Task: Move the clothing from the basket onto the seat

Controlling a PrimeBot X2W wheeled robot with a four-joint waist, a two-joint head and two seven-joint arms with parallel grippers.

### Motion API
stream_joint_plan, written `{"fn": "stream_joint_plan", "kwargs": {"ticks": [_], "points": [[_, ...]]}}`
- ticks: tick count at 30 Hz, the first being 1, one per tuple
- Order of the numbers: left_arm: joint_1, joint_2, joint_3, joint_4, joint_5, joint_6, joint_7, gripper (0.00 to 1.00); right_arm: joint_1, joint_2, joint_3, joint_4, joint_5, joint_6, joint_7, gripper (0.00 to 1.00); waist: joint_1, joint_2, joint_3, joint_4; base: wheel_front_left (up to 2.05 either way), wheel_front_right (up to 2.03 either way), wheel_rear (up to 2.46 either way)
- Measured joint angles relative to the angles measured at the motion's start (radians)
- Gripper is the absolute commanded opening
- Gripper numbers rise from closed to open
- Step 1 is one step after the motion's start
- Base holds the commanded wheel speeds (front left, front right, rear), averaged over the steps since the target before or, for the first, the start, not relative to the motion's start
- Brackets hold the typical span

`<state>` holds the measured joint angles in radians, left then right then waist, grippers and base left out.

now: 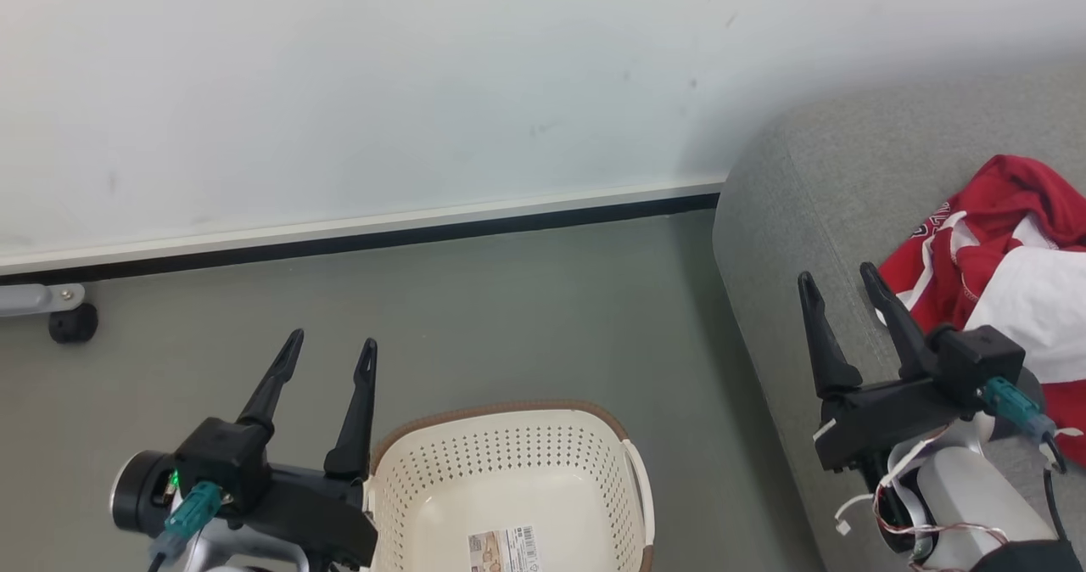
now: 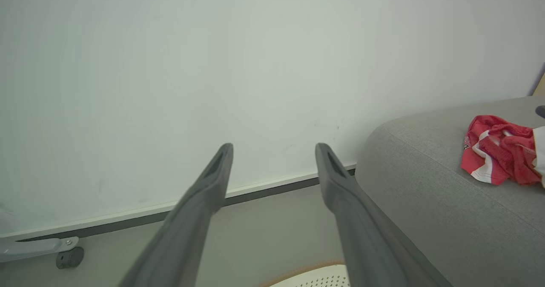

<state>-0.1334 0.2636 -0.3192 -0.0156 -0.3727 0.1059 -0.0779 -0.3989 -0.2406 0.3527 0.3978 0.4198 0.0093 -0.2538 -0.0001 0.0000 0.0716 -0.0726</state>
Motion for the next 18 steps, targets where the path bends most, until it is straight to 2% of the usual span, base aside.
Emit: {"fn": "stream_joint_plan", "kwargs": {"ticks": [18], "points": [[0.123,-0.023,0.121,-0.001,-0.005,0.018,-0.003,1.0,0.139,-0.037,-0.023,-0.123,0.0,-0.063,0.044,1.0,0.0001,0.0,-0.037,0.016,0.0,0.0,0.0]]}}
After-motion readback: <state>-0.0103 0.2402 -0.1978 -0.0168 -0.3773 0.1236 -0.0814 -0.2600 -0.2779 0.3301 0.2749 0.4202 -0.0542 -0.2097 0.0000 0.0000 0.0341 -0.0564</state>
